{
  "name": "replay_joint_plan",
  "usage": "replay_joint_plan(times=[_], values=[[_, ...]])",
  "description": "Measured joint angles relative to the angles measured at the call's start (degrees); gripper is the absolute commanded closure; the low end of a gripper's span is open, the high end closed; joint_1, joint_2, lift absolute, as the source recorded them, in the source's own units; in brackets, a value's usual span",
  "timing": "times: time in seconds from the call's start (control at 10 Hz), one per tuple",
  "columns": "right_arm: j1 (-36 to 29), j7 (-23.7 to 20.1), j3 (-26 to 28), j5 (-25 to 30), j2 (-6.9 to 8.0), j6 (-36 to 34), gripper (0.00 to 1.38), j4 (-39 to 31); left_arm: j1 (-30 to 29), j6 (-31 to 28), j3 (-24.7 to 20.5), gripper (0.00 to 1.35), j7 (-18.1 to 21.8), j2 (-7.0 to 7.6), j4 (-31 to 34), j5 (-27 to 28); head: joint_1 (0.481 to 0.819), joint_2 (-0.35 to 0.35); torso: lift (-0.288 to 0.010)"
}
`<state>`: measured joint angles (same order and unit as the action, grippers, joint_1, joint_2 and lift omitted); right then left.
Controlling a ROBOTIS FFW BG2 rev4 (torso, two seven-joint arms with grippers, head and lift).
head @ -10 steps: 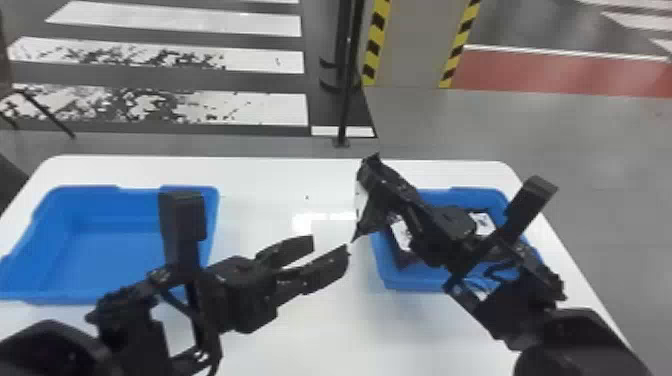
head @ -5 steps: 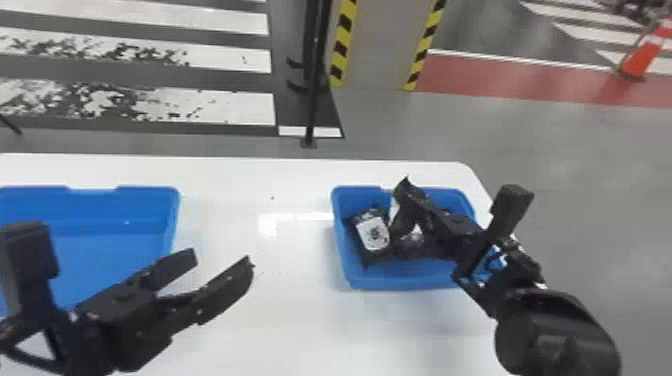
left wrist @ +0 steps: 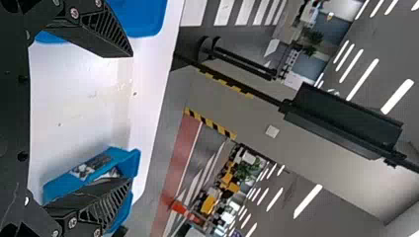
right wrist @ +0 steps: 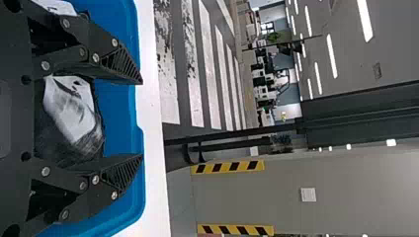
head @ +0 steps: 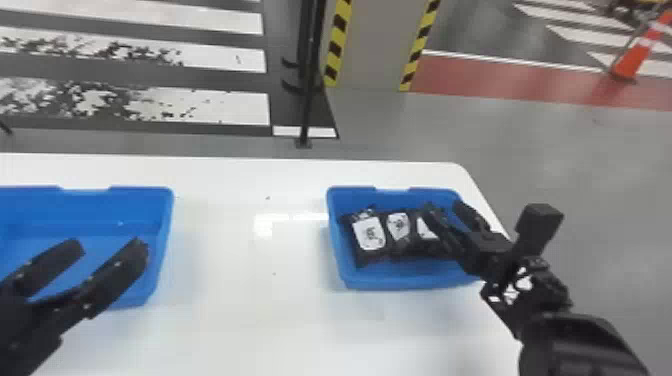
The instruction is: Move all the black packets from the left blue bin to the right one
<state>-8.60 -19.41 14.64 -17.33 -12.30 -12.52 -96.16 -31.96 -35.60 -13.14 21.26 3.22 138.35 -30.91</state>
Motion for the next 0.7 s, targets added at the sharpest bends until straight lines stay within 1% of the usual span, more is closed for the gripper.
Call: replay_joint_plan(times=[0.1,0.2,0.3,0.4,0.5,0.6,0.7], values=[[-4.9,0.6,0.3,1.3,0.08,0.7,0.15,-5.9,-1.0,3.7,-2.4,0.15,0.4,-0.93,0.1,1.7,0.695,-0.184,-0.14],[-10.4,0.8,0.3,3.2,0.51,1.2,0.17,-12.4,-2.4,8.8,-4.2,0.15,0.5,-1.66,0.1,4.4,0.695,-0.138,-0.14],[-15.7,0.8,0.0,4.5,1.56,2.6,0.17,-17.7,-4.7,14.6,-5.8,0.15,0.5,-2.42,0.1,7.5,0.695,-0.083,-0.14],[-20.8,1.1,-0.2,5.7,3.41,4.7,0.17,-22.5,-7.9,20.6,-7.2,0.15,0.4,-3.03,0.0,10.5,0.695,-0.03,-0.14],[-25.8,1.5,-0.2,6.7,5.59,6.4,0.17,-27.1,-11.7,26.1,-8.3,0.15,0.1,-3.18,0.0,13.0,0.695,0.013,-0.14],[-30.5,1.7,-0.2,7.2,7.44,7.8,0.17,-31.2,-15.1,31.2,-9.1,0.15,-0.1,-3.21,0.0,15.7,0.695,0.045,-0.14],[-34.7,1.8,-0.3,7.3,8.78,8.7,0.17,-34.8,-17.8,35.7,-9.3,0.15,-0.1,-3.22,-0.1,18.6,0.695,0.056,-0.14]])
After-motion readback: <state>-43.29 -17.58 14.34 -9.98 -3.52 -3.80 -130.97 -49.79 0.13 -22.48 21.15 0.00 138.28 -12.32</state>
